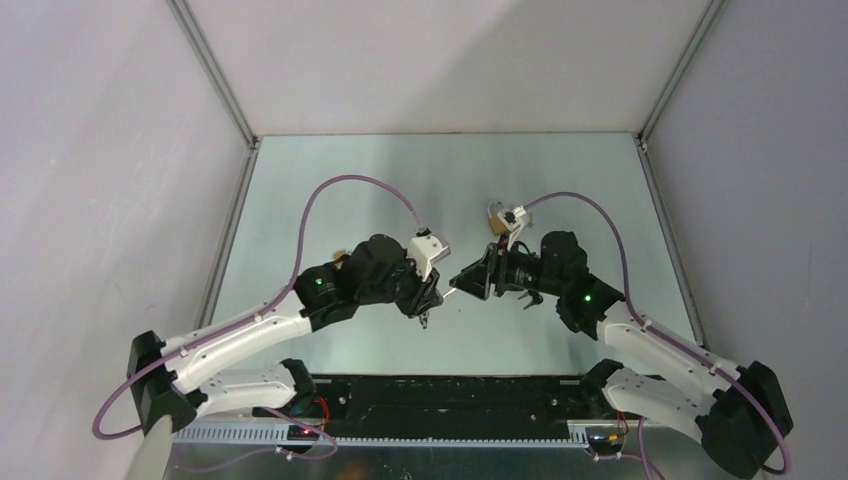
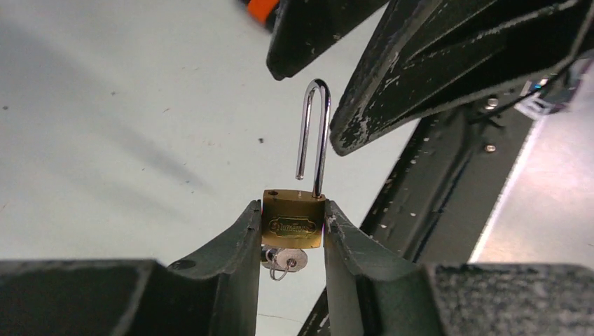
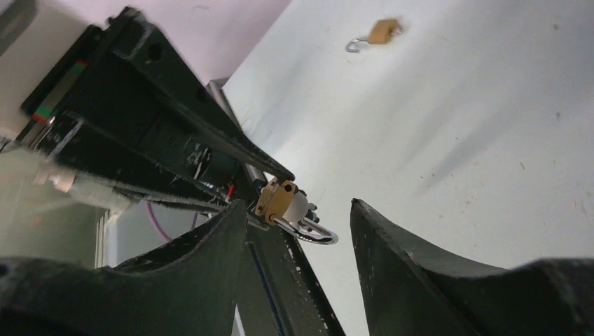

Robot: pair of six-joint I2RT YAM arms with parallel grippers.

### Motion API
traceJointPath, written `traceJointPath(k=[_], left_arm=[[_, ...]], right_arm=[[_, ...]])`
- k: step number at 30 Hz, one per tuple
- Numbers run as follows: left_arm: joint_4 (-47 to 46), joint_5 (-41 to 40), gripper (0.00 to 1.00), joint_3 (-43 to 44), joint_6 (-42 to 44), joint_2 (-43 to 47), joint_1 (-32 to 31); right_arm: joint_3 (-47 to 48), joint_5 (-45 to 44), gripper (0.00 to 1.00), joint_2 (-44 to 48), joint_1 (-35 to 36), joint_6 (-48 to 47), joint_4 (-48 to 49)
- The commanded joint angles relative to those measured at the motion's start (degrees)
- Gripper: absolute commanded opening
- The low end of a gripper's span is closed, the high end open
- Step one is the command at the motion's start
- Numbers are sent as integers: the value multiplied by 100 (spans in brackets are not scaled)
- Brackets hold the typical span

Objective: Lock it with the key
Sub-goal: Lock the lock.

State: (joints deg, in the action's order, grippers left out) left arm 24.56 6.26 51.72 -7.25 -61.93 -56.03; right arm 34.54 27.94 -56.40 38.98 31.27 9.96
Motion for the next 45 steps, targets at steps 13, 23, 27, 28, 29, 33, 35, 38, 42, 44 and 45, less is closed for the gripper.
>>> traceJointPath(k=[13,23,27,28,29,33,35,38,42,44,45], left_arm=[[-148,2038,0,339,409,847,-15],[-60,2524,0,341,495,850,-20],[-34,2618,0,366,523,822,-22],[-33,2650,0,370,529,827,-22],[-31,2660,1,379,530,839,-22],[-35,2725,2,396,536,873,-18],[-32,2752,6,395,538,871,-23],[-29,2764,42,384,590,894,-22],[-34,2471,93,394,647,968,-20],[-38,2327,99,429,673,986,-21],[-43,2213,99,445,670,984,-21]], right_arm=[[147,3418,56,1143,-81,-2457,533],[208,3583,40,1133,-7,-3052,-12],[274,3535,35,1044,20,-3066,-87],[283,3534,34,1040,25,-3066,-105],[287,3534,33,1025,38,-3072,-120],[327,3491,25,1009,78,-3083,-165],[350,3464,17,982,117,-3076,-137],[359,3325,0,993,159,-2965,-22],[358,2950,0,1050,186,-2488,361],[360,2743,0,1078,197,-2181,597],[360,2602,0,1087,206,-2069,747]])
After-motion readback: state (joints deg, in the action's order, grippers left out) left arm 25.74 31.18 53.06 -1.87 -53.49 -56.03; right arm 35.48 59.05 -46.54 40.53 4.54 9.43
